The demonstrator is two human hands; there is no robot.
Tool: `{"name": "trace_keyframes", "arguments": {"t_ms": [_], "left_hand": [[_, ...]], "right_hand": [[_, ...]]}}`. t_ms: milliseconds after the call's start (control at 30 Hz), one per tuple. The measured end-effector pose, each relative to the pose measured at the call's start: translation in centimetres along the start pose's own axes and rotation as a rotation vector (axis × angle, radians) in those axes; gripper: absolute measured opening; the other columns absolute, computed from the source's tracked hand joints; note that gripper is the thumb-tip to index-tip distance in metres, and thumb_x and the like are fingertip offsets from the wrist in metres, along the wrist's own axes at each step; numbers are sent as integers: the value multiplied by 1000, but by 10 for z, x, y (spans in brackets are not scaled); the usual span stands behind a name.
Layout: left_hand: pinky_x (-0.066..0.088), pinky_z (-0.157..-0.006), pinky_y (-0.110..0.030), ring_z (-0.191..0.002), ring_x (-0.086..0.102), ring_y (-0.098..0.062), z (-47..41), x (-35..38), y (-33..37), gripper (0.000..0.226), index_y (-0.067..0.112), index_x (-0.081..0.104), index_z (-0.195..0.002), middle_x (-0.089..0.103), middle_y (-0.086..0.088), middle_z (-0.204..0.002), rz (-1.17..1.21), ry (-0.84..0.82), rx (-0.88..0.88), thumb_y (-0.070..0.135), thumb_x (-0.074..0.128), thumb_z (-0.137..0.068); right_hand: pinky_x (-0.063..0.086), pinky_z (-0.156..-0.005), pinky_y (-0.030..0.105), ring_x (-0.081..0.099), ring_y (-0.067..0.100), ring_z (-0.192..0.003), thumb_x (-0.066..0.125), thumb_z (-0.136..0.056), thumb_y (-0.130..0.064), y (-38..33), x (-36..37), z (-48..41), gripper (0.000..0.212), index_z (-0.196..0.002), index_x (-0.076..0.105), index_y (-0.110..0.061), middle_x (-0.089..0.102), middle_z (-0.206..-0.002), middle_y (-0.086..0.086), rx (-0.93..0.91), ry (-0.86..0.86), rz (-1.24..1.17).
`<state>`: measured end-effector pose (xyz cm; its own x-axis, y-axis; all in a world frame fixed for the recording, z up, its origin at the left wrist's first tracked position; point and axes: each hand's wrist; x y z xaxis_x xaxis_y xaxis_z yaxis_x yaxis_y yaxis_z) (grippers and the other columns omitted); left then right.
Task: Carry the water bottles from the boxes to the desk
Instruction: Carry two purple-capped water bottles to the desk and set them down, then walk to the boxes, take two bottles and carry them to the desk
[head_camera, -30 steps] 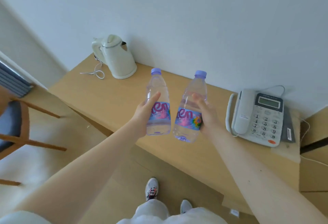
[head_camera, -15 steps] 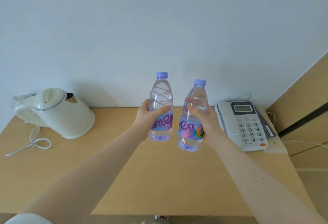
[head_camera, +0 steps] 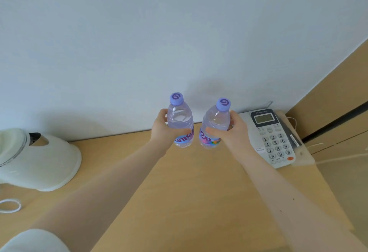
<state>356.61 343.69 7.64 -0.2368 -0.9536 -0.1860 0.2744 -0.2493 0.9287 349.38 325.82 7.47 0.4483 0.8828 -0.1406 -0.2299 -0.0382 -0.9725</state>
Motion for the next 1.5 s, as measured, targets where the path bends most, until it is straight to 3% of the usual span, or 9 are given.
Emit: {"name": "trace_keyframes", "arguments": {"t_ms": [367,467,600,767,933,1267,1367,1433,1500], "left_hand": [[50,-67,-26,-85,62,-19,-23,28,-20,45,29,53,-99,64,7,-92,-70,72,-93,17,82,-66],[49,-65,-24,-81,60,-15,-27,32,-23,49,29,54,-107,63,6,-92,-97,75,-91,17,82,-68],[51,-72,-29,-81,59,-10,-32,38,-23,49,35,52,-100,62,12,-90,-145,39,-61,11,82,-69],[47,-66,-20,-80,57,-3,-32,40,-25,51,32,49,-104,60,17,-90,-188,17,-21,11,81,-71],[44,-68,-18,-88,55,3,-31,37,-26,61,31,46,-113,60,15,-104,-199,-20,-5,12,84,-69],[43,-93,-31,-124,47,-15,-22,20,-37,92,34,29,-147,43,13,-141,-288,-59,59,14,80,-74],[41,-102,-35,-127,44,-18,-16,13,-40,97,32,23,-150,40,10,-147,-362,-83,76,13,80,-74],[42,-97,-32,-121,46,-17,-12,11,-42,95,31,23,-150,40,11,-143,-368,-88,85,12,79,-76],[42,-89,-29,-112,49,-15,-7,12,-47,83,24,30,-146,43,7,-134,-331,-41,76,14,77,-79]], "right_hand": [[52,-74,19,65,11,-92,83,-66,2,23,-1,-39,59,-117,58,-16,68,-106,-1,-11,18,-25],[54,-84,29,65,17,-99,84,-65,2,31,-3,-47,63,-119,57,-16,68,-110,1,-1,13,-8],[53,-83,27,64,20,-102,83,-65,4,37,-5,-54,65,-121,56,-14,67,-112,3,0,-4,18],[54,-89,35,64,20,-104,84,-62,2,43,-5,-53,69,-122,55,-15,66,-114,2,-2,-4,16],[53,-91,37,64,21,-104,82,-65,5,44,-4,-49,66,-120,53,-18,65,-115,3,-22,-21,32],[52,-81,23,61,13,-96,79,-71,6,30,0,-35,70,-131,47,-12,62,-109,-2,-32,-5,53],[45,-69,5,53,5,-100,78,-74,4,29,0,-23,83,-144,35,-8,54,-122,2,-25,22,98],[35,-77,-5,43,3,-118,79,-75,-2,32,-2,-14,90,-149,28,-11,43,-139,-3,-15,51,135],[30,-96,5,41,7,-129,81,-75,-10,36,-5,-4,88,-148,32,-13,41,-146,-3,-13,80,180]]}}
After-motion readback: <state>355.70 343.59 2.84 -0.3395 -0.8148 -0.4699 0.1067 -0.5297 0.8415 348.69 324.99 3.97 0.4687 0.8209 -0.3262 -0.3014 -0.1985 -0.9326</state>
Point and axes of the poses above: each hand's wrist, its own z-axis away from the middle knuckle, its own x-axis out of the palm, y = z × x
